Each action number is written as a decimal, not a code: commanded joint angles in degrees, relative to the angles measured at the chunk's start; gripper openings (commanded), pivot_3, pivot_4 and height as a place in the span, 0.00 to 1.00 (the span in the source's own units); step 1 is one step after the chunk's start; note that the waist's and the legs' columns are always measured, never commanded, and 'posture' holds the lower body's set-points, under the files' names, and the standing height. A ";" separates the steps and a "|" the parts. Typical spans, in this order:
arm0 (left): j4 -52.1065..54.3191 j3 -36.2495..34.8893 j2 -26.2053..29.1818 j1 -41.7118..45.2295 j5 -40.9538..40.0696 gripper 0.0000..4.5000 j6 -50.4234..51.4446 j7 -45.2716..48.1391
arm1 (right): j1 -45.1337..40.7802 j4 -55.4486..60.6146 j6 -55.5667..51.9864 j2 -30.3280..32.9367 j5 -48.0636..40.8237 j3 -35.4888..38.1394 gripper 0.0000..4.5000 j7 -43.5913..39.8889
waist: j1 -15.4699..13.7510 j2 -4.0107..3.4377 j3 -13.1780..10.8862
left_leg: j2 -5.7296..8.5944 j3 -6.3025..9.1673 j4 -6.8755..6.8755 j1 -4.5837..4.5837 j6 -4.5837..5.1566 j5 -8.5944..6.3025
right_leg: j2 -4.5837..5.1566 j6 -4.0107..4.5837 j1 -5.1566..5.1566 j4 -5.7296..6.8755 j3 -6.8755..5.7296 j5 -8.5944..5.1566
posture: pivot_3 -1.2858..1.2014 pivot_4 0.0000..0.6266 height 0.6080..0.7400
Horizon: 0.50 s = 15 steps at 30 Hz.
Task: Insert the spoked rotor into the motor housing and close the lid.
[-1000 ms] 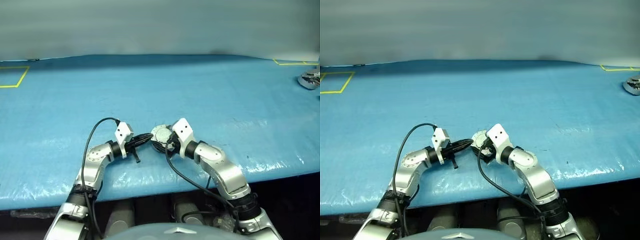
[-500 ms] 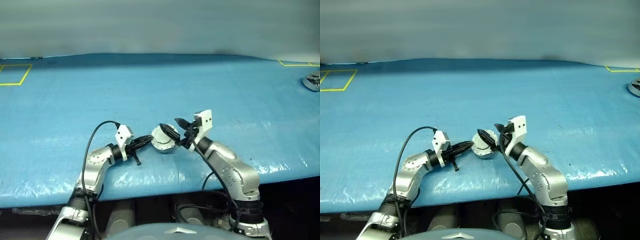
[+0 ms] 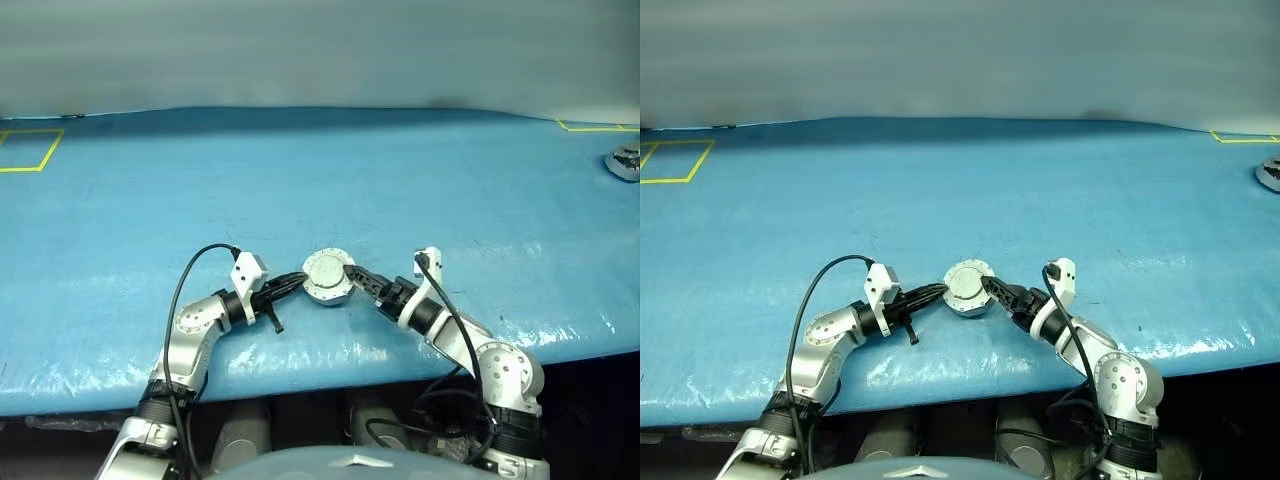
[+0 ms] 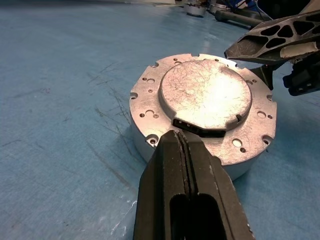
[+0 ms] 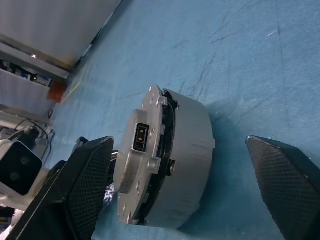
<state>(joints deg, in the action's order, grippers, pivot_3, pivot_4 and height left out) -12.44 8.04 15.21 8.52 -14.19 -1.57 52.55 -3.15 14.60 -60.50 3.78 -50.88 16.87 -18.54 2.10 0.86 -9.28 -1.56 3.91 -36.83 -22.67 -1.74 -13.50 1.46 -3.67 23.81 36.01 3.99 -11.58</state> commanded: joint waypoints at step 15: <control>-0.66 1.26 -0.23 -0.77 0.94 0.00 -0.01 -0.27 | 1.05 -3.32 -0.55 0.60 -8.05 -0.10 0.29 2.91 | 0.03 -0.24 0.00 | 0.00 -0.01 -0.01 -0.02 0.03 -0.02 | 0.00 0.00 0.00 -0.01 0.00 0.00 | 0.52 0.24 1.00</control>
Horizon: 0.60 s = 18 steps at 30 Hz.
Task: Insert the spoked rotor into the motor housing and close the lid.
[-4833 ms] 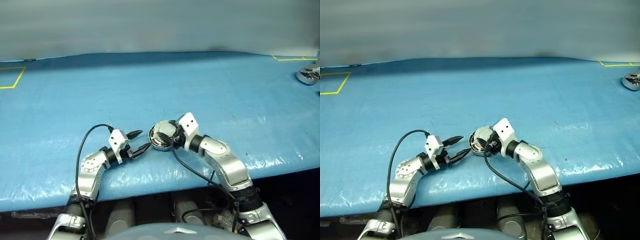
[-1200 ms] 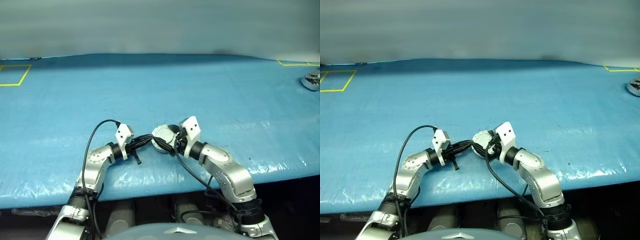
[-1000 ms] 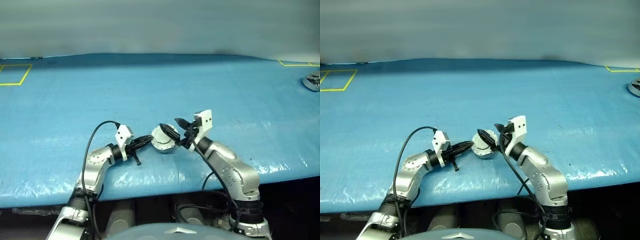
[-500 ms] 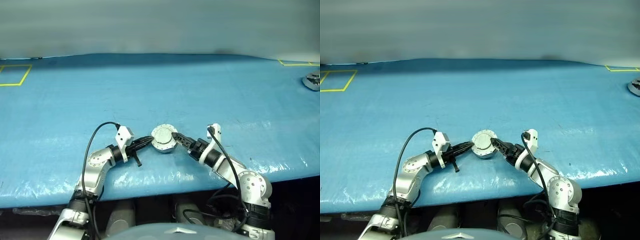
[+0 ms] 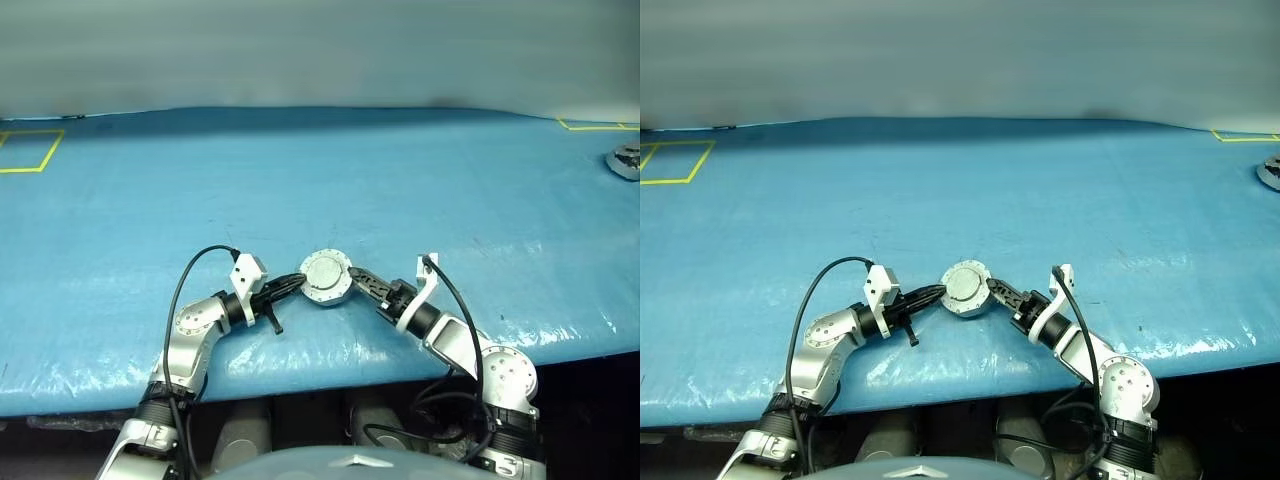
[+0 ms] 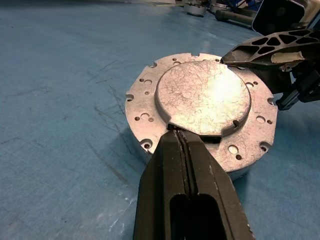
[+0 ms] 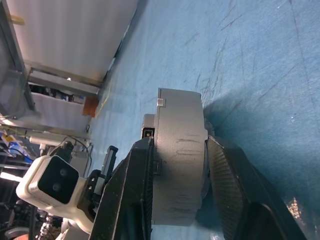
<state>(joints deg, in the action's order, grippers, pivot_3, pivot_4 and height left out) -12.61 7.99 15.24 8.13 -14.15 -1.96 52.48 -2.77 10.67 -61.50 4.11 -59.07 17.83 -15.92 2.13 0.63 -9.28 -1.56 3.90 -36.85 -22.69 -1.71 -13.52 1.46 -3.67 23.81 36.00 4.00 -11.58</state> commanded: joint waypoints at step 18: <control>3.06 -9.17 -6.58 0.86 -11.16 0.00 1.88 -6.41 | -3.02 -6.07 3.84 -4.50 -13.02 6.65 0.28 5.43 | 0.30 -0.20 -0.05 | -0.02 0.00 -0.04 -0.21 0.01 0.00 | -0.03 -0.04 0.16 0.01 0.00 0.02 | 0.52 0.24 1.00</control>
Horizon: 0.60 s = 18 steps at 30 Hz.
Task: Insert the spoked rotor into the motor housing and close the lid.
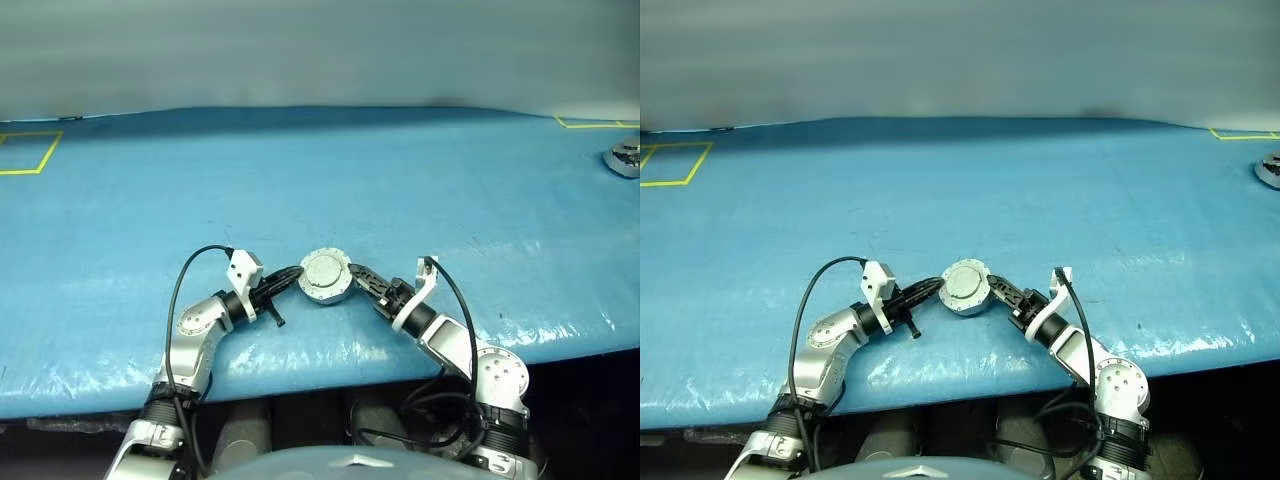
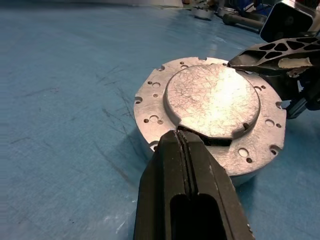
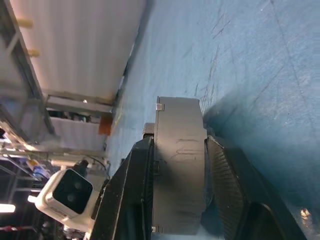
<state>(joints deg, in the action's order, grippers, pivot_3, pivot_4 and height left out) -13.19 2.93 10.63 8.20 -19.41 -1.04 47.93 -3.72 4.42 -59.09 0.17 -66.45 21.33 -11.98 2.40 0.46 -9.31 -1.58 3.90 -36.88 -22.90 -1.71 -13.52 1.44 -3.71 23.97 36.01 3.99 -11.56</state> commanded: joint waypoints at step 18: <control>14.44 -11.05 -11.46 -2.75 -35.94 0.66 26.06 -2.16 | -8.10 6.14 10.84 -4.63 -26.24 3.79 0.28 12.98 | 1.21 -0.24 -0.15 | 0.02 0.03 -0.21 -0.69 0.18 -0.08 | -0.05 -0.20 0.58 -0.01 0.02 0.14 | 0.52 0.24 1.00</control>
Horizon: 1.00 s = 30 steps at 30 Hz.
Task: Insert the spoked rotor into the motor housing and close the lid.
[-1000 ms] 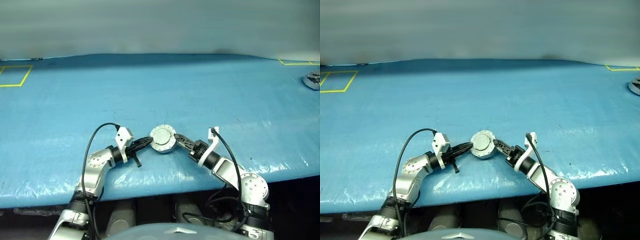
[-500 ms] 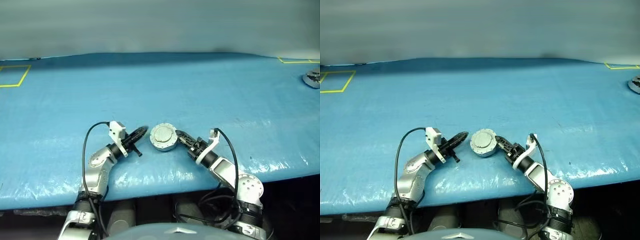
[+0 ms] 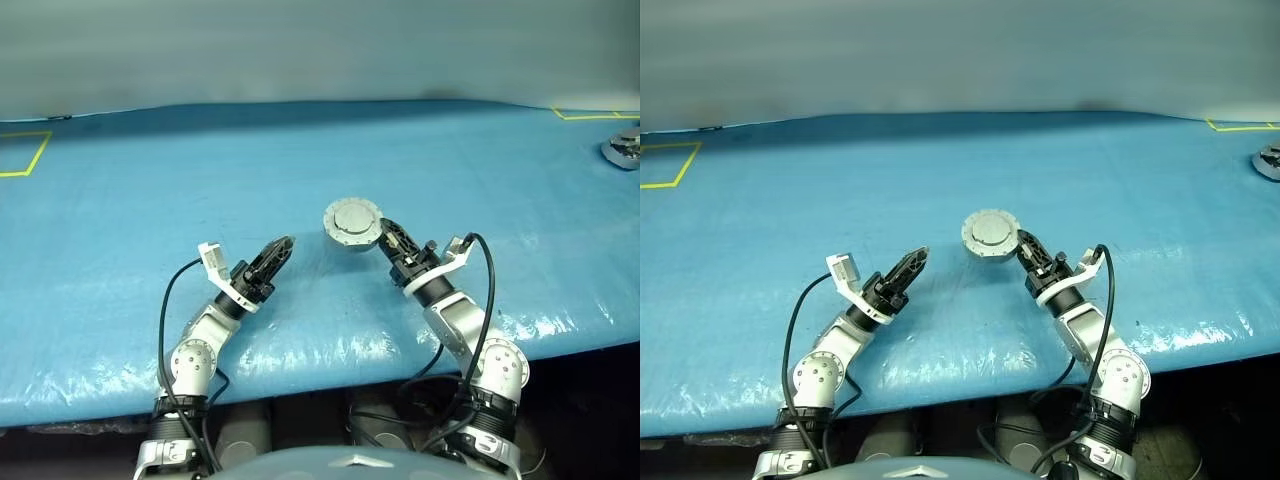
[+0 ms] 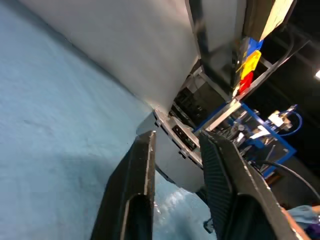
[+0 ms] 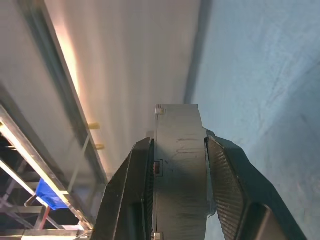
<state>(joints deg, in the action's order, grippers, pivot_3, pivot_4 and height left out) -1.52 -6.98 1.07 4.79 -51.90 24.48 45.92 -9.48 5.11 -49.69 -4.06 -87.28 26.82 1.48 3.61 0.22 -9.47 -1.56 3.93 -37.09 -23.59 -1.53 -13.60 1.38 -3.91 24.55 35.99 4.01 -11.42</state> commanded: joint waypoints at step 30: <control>-1.43 -0.01 -7.01 3.64 -14.16 0.99 14.40 -4.83 | 1.25 10.88 4.87 5.59 -7.63 -13.89 0.28 -2.52 | 0.05 0.00 0.00 | 0.03 0.01 -0.07 0.00 0.00 0.00 | -0.01 0.02 -0.03 0.02 0.03 0.00 | 0.52 0.24 1.00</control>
<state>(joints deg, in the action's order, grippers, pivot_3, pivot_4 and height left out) -2.94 -7.81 -3.45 8.20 -65.90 38.50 41.14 -7.64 12.07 -45.28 1.85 -92.72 13.54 1.20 3.67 0.22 -9.47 -1.53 3.94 -37.17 -23.59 -1.53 -13.60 1.37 -3.89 24.52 36.02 4.05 -11.41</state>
